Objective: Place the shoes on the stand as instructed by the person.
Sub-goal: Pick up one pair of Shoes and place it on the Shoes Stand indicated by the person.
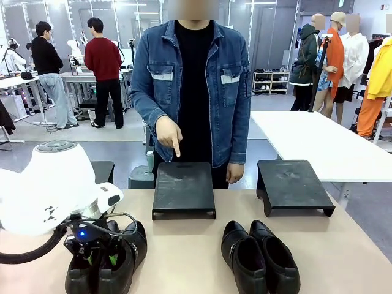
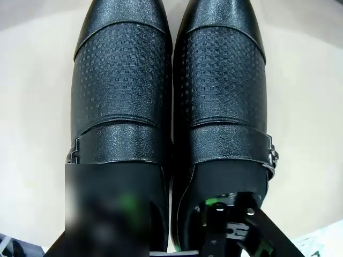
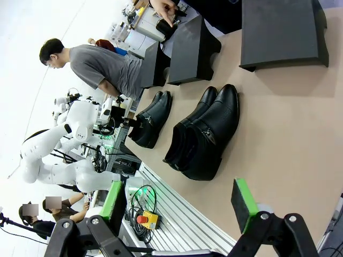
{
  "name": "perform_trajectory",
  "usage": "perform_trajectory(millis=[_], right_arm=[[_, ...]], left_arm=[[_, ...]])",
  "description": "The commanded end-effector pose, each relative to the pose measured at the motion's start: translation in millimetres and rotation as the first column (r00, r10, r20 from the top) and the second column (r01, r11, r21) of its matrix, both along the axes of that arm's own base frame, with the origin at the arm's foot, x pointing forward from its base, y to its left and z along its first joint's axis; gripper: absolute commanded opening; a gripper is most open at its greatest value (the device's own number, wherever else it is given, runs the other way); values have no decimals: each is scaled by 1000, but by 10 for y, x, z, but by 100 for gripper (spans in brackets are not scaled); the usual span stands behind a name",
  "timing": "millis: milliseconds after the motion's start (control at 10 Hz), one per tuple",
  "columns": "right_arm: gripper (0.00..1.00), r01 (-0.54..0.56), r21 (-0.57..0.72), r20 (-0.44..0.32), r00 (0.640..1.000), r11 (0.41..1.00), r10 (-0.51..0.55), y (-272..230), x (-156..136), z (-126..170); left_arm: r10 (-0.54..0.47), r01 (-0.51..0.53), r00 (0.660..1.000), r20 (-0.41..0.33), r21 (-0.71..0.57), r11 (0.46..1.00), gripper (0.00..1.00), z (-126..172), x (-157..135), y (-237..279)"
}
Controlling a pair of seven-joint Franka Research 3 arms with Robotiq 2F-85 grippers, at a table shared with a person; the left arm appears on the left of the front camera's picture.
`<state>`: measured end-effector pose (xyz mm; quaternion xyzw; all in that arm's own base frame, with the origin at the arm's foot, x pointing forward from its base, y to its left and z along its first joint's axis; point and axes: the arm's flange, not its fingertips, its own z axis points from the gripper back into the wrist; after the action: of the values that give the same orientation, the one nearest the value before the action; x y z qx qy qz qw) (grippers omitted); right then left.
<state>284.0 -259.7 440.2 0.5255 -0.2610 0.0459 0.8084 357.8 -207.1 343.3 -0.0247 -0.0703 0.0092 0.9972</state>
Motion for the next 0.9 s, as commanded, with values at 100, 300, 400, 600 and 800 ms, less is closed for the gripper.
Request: perform_trajectory(millis=[100, 300, 400, 600, 800], right_arm=[[100, 3, 9, 9, 1000, 1000, -3, -7, -4, 5], [100, 3, 9, 9, 1000, 1000, -3, -7, -4, 5], [100, 3, 9, 9, 1000, 1000, -3, -7, -4, 5], [100, 3, 9, 9, 1000, 1000, -3, -7, -4, 5], [100, 3, 9, 9, 1000, 1000, -3, -7, -4, 5]], left_arm=[[16, -16, 1000, 16, 18, 1000, 0, -297, -654, 332], [18, -18, 1000, 12, 20, 1000, 0, -293, -645, 346], [15, -16, 1000, 21, 16, 1000, 0, -234, -628, 350], [13, -14, 999, 37, 44, 999, 0, 72, -609, 353], [24, -24, 1000, -7, -9, 1000, 0, 714, -588, 392]])
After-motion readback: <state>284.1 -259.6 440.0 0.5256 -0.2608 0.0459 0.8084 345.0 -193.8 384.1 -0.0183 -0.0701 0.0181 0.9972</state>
